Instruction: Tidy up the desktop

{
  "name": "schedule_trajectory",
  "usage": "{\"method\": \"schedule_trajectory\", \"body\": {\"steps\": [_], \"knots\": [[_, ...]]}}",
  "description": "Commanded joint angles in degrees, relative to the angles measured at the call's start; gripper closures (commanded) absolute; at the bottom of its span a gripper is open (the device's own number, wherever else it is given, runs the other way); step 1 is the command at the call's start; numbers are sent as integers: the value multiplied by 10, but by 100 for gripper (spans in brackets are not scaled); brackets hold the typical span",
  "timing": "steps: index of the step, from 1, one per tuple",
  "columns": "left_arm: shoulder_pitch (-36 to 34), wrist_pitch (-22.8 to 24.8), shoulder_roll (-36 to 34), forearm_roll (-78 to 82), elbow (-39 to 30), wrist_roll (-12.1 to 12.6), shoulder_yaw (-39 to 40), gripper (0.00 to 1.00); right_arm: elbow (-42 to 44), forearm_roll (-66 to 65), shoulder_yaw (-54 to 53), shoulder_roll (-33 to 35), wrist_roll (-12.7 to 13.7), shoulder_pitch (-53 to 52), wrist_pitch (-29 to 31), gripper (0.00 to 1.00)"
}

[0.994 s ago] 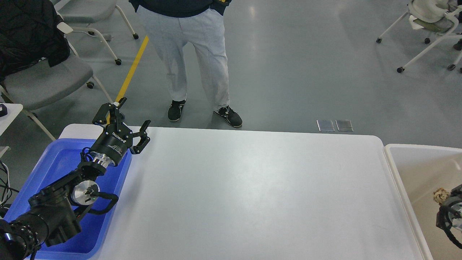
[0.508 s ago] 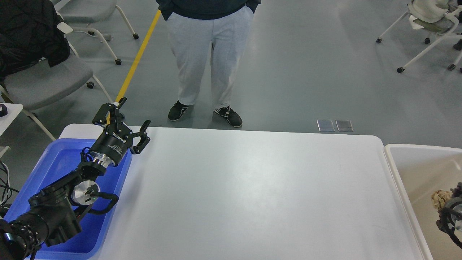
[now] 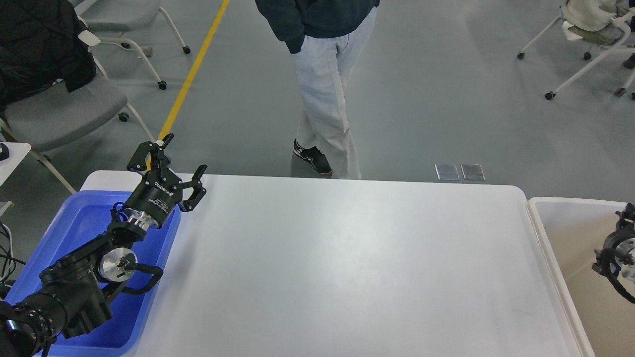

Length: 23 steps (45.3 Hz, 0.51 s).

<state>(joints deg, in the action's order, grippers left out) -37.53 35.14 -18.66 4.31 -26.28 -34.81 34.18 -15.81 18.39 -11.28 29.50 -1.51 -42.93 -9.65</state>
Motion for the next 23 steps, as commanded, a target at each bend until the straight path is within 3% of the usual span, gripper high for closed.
{"method": "schedule_trajectory", "body": {"steps": [1, 6, 14, 23], "knots": [[0, 0, -1, 0, 1, 0, 0, 0, -44, -4, -66, 0, -1, -80, 3, 0], [0, 0, 0, -1, 0, 0, 0, 0, -97, -4, -116, -1, -1, -118, 14, 0], [0, 0, 0, -1, 0, -1, 0, 0, -107, -4, -157, -35, 1, -167, 28, 0], [0, 0, 0, 0, 0, -1, 0, 0, -139, -4, -163, -63, 4, -175, 119, 0]]}}
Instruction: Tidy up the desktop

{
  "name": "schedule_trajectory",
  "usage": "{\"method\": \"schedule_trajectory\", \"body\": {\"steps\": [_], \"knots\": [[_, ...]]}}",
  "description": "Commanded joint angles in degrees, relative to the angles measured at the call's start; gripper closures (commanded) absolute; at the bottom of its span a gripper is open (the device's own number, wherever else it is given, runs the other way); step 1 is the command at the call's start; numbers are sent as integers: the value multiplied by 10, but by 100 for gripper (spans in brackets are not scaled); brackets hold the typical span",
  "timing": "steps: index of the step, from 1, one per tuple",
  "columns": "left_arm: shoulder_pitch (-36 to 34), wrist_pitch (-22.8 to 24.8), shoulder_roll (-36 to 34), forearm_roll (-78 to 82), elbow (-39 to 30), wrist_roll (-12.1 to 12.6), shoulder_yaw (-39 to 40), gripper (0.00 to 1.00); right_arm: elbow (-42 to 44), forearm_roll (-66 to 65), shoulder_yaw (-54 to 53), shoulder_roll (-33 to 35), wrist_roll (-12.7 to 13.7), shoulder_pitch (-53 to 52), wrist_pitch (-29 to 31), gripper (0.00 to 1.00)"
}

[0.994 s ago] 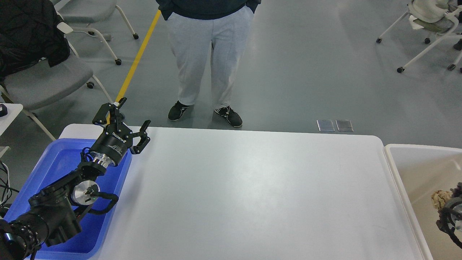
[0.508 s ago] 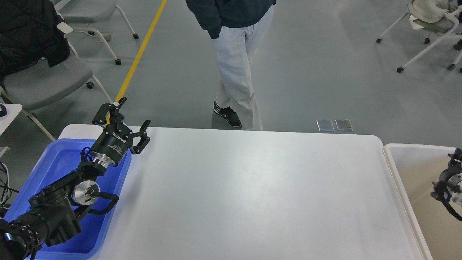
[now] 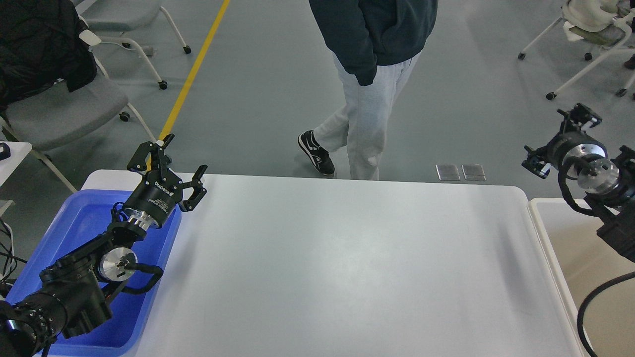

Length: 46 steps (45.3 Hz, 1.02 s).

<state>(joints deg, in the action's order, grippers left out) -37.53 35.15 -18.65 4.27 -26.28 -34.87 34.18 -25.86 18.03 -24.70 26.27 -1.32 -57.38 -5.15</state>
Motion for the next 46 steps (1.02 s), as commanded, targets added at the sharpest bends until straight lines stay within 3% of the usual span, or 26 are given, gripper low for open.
{"method": "schedule_trajectory", "body": {"steps": [1, 10, 20, 26, 37, 46], "knots": [[0, 0, -1, 0, 1, 0, 0, 0, -44, 0, -31, -32, 2, -30, 85, 0], [0, 0, 0, 0, 0, 0, 0, 0, -63, -1, -63, -79, -3, 2, 178, 0], [0, 0, 0, 0, 0, 0, 0, 0, -54, -2, -75, -138, -8, 39, 181, 0], [0, 0, 0, 0, 0, 0, 0, 0, -54, -3, -75, -163, -24, 69, 185, 0], [0, 0, 0, -1, 0, 0, 0, 0, -53, -3, -75, -173, -44, 124, 211, 0], [0, 0, 0, 0, 0, 0, 0, 0, -44, -3, -75, -172, -45, 143, 227, 0]]}}
